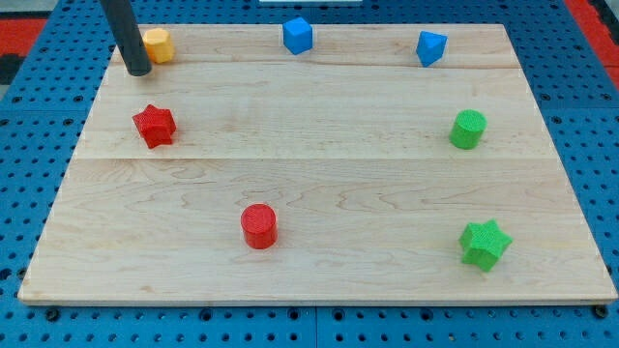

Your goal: Slide the blue cube to the top right side of the red circle

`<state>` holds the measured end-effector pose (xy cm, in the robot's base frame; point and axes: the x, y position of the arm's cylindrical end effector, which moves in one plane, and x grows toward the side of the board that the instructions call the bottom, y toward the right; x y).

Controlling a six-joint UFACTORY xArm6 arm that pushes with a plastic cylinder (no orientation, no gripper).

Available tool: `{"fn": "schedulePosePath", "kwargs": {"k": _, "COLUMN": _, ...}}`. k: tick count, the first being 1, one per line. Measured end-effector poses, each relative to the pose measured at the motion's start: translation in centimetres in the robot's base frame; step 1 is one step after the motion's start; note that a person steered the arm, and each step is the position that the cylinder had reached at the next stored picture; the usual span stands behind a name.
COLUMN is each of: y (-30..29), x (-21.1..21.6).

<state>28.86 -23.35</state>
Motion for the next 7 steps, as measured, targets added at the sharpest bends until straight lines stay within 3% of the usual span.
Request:
{"fn": "schedulePosePath", "kwargs": {"k": 6, "y": 0.6, "x": 1.6}}
{"fn": "schedulePosePath", "kwargs": {"k": 7, "y": 3.0, "x": 4.3}}
